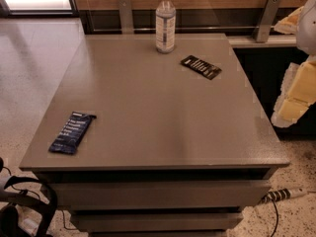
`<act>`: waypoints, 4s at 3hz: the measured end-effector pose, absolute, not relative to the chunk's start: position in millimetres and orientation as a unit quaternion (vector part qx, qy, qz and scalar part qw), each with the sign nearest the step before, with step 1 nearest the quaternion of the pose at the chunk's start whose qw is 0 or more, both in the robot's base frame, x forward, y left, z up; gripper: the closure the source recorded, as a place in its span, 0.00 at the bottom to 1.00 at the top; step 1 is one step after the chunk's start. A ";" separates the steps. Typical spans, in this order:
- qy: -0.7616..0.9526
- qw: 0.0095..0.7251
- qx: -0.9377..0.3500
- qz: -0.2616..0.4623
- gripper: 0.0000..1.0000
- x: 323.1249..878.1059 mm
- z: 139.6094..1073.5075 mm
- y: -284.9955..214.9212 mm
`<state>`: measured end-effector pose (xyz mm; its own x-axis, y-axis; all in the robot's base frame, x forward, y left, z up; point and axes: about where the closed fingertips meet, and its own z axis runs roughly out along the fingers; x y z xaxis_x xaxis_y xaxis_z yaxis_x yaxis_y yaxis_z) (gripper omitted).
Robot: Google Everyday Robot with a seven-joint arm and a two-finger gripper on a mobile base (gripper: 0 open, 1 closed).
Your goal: Move rxbar chocolate near rxbar blueberry
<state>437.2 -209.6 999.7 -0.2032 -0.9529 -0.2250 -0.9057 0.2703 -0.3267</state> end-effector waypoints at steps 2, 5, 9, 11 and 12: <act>0.777 0.208 -0.591 -0.056 0.00 453.2 1005.2 -217.5; 0.758 0.378 -0.532 0.000 0.00 546.8 1013.6 -261.7; 0.740 0.433 -0.501 0.123 0.00 632.4 943.3 -205.2; 0.765 0.439 -0.453 0.128 0.00 663.3 925.1 -217.6; 0.765 0.439 -0.453 0.128 0.00 663.3 925.1 -217.5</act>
Offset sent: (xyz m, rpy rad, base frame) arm 0.0547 -0.0287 0.0125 0.1026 -0.0375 -0.0577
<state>663.3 -217.5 925.1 -0.2038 -0.5815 -0.7876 -0.8056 0.5568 -0.2026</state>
